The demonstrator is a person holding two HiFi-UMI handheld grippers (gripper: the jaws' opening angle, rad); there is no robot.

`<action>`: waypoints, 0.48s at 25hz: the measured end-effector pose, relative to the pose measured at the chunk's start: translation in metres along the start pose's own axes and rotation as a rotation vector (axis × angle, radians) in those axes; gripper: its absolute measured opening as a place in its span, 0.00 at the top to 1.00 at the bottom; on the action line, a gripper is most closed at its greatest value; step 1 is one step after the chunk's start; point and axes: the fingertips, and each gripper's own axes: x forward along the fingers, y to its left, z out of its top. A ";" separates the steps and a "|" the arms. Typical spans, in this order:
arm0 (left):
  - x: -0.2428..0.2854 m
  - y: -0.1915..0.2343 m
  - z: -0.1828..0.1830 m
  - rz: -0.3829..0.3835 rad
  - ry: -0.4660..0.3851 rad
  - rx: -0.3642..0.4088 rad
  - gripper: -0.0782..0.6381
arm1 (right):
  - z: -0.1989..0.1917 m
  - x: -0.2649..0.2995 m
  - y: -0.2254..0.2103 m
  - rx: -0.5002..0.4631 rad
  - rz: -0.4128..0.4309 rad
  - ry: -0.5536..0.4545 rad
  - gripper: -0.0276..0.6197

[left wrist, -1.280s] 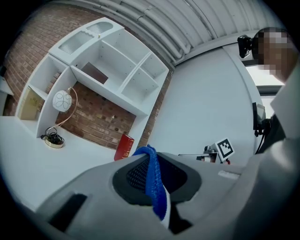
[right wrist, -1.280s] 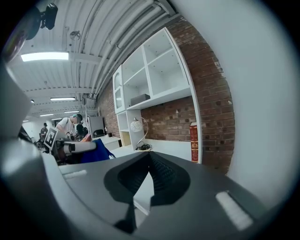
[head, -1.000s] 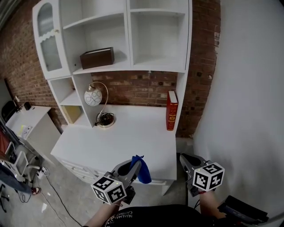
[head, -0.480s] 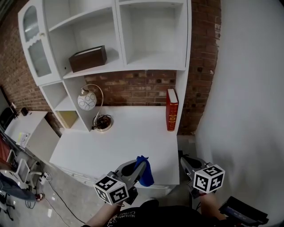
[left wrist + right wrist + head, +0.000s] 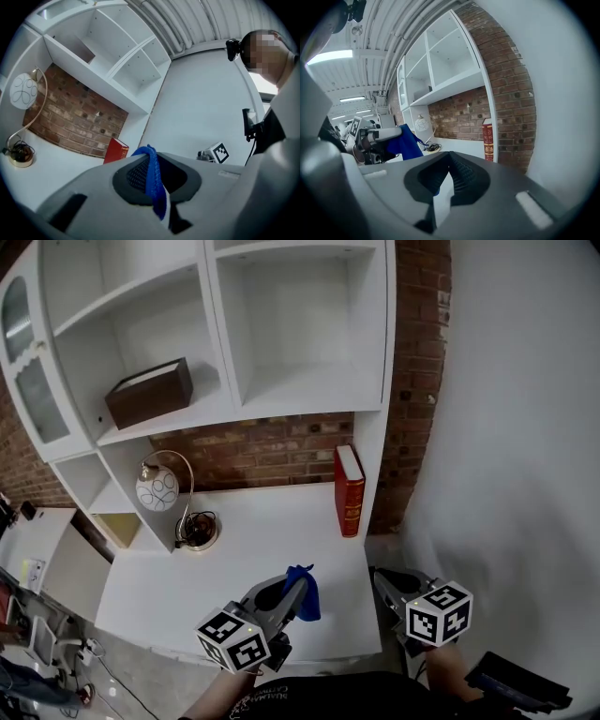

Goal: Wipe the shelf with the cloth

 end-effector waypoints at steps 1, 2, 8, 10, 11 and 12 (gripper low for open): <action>0.004 0.001 0.006 -0.027 0.000 0.010 0.86 | 0.006 0.004 -0.001 -0.005 -0.002 -0.006 0.95; 0.008 0.003 0.010 -0.055 0.001 0.021 0.86 | 0.012 0.008 -0.003 -0.009 -0.006 -0.013 0.95; 0.029 0.014 0.033 -0.158 0.013 0.108 0.86 | 0.033 0.027 -0.020 -0.023 -0.080 -0.036 0.95; 0.033 0.020 0.039 -0.176 -0.007 0.088 0.86 | 0.035 0.031 -0.028 -0.018 -0.113 -0.041 0.95; 0.035 0.024 0.044 -0.184 -0.021 0.072 0.86 | 0.039 0.033 -0.033 -0.014 -0.132 -0.059 0.95; 0.038 0.029 0.049 -0.189 -0.035 0.057 0.86 | 0.045 0.034 -0.037 -0.005 -0.149 -0.088 0.95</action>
